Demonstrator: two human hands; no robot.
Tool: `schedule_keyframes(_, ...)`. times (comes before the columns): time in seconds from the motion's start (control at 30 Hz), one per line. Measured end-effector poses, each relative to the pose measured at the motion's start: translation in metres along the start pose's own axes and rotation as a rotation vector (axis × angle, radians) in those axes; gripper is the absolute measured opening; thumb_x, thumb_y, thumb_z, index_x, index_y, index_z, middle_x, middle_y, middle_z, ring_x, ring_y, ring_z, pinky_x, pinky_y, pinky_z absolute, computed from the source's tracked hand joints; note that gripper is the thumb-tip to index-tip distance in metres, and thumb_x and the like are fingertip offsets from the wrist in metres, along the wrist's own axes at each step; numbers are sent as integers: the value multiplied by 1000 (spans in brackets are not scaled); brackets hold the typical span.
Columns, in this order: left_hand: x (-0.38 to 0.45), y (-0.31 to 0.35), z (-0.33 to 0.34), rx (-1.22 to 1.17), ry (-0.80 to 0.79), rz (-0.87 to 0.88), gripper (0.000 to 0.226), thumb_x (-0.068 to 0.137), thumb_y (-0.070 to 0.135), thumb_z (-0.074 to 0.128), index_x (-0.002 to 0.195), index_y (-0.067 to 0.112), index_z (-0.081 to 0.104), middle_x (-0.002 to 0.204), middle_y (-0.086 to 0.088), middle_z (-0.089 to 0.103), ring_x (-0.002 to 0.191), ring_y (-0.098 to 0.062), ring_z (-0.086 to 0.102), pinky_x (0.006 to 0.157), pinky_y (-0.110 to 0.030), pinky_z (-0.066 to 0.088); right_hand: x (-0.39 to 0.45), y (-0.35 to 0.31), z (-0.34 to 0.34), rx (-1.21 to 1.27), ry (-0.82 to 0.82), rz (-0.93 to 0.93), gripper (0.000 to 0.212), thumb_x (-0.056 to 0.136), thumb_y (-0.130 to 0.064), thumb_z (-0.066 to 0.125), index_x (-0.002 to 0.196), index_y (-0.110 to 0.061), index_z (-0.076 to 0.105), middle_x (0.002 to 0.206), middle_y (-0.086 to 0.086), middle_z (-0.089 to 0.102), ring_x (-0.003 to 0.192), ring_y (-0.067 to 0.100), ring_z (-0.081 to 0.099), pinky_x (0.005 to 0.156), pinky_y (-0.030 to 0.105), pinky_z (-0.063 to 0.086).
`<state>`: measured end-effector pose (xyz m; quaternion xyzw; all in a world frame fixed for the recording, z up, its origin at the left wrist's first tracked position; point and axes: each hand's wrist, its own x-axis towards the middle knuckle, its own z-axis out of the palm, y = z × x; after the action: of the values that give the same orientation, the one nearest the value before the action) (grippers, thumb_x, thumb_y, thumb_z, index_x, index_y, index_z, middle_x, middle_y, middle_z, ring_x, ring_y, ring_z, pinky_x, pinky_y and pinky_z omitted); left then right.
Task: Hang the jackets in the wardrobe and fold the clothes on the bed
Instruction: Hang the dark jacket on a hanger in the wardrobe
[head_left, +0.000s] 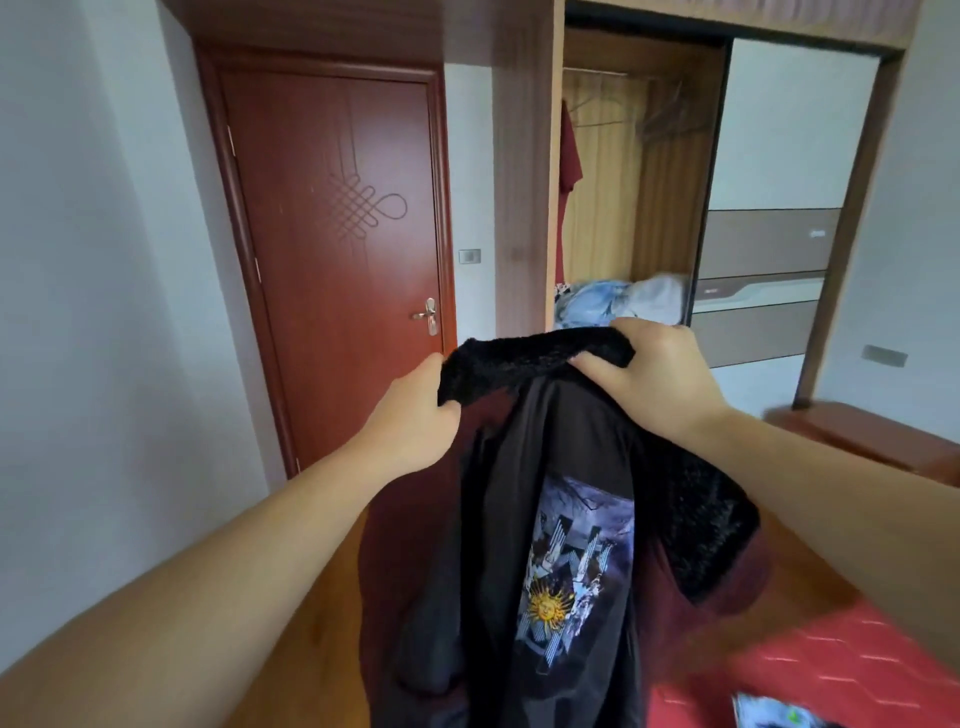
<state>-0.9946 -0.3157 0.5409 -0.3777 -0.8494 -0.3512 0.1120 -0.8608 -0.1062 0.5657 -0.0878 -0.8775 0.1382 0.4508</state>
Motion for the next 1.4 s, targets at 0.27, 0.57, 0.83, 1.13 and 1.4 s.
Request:
schedule_keyframes(0.27, 123, -60, 30, -297, 121, -178, 30, 86, 16, 44, 72, 37, 59, 57, 13, 55, 48, -4, 47, 48, -19, 34, 105, 58, 135, 119, 30, -28, 50, 76, -59, 58, 70, -9, 59, 59, 4, 59, 59, 22, 57, 54, 35, 45)
schedule_keyframes(0.57, 278, -126, 55, 8, 77, -103, 25, 78, 49, 72, 76, 24, 71, 62, 12, 66, 61, -7, 63, 55, -20, 47, 222, 135, 249, 141, 28, -34, 46, 74, -61, 58, 59, -19, 45, 50, -5, 49, 49, 12, 48, 46, 24, 35)
schedule_keyframes(0.83, 452, -174, 113, -364, 209, 67, 43, 83, 27, 73, 63, -6, 55, 49, 5, 38, 45, -9, 29, 59, -30, 41, 298, 219, 363, 243, 113, 148, 38, 75, -63, 65, 64, -28, 55, 57, -20, 60, 61, -12, 56, 55, 3, 37)
schedule_keyframes(1.13, 630, -188, 198, -550, 100, 150, 49, 81, 21, 72, 45, 18, 38, 39, 13, 32, 39, -4, 30, 37, -12, 25, 356, 324, 465, 325, 163, 357, 16, 82, -48, 67, 88, -34, 65, 82, -30, 63, 81, -15, 58, 65, 5, 40)
schedule_keyframes(1.4, 765, -183, 288, -591, 30, 169, 48, 78, 25, 75, 46, 17, 42, 43, 13, 35, 40, -1, 31, 40, -15, 22, 430, 464, 486, 437, 241, 522, 31, 85, -42, 68, 84, -12, 72, 81, 0, 74, 83, 17, 69, 79, 35, 55)
